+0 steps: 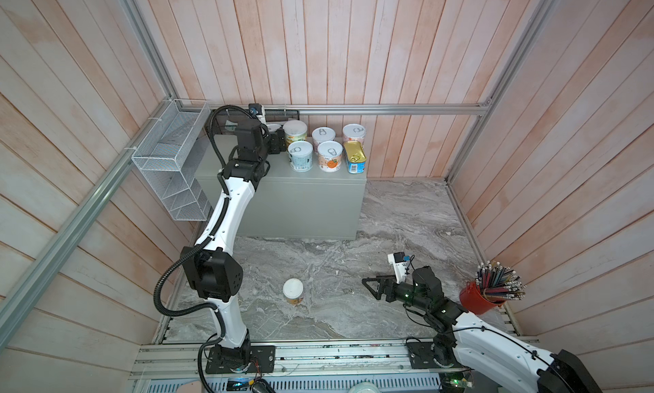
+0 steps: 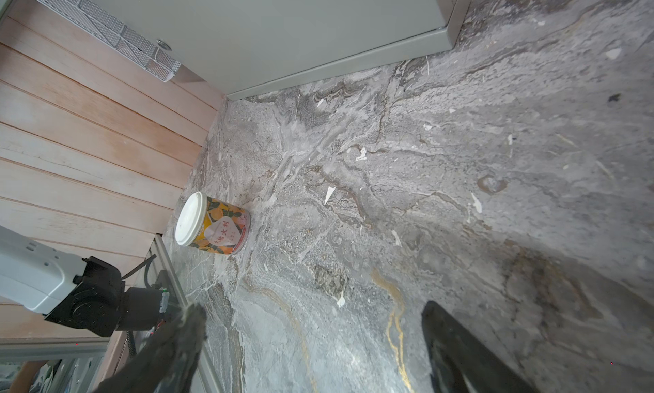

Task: Place and organize the canned foods onto the counter
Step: 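Lower the can beside the pale blue can, open the left gripper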

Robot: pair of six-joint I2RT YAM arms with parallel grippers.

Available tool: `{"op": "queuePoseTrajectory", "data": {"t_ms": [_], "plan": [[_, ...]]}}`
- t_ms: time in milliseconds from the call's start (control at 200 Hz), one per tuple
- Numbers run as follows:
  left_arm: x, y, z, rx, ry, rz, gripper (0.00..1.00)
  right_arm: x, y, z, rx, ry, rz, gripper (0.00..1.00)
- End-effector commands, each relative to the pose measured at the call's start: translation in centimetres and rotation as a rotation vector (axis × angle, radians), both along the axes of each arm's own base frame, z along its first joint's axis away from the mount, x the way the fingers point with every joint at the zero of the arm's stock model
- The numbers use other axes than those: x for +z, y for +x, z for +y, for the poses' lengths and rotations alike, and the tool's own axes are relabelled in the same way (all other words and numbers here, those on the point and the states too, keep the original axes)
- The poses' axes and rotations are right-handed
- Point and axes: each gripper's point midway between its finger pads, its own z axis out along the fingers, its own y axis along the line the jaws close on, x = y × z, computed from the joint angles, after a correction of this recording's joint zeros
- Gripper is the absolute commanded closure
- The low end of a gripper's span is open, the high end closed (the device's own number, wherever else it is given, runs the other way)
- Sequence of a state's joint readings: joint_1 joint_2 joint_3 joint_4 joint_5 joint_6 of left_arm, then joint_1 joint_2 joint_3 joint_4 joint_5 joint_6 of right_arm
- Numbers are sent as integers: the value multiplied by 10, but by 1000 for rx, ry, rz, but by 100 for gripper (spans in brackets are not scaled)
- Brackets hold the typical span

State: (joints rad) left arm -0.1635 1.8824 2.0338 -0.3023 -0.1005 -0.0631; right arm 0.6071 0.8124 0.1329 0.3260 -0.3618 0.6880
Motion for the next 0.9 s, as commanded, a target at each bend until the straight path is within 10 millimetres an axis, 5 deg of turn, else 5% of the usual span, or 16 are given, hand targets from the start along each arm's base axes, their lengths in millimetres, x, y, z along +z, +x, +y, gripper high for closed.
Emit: {"op": "queuePoseTrajectory", "data": {"t_ms": [0,285,645,895], "plan": [[31,-17,3,6,-16,-92,0,15,4,5,11,34,-35,5],[31,-32,18,76,13,-86,0,21,1,7,30,49,-31,5],[66,-60,24,87,-17,-110,0,28,-3,6,29,89,-45,5],[34,-108,42,175,-67,-26,0,44,0,15,44,66,-63,6]]}}
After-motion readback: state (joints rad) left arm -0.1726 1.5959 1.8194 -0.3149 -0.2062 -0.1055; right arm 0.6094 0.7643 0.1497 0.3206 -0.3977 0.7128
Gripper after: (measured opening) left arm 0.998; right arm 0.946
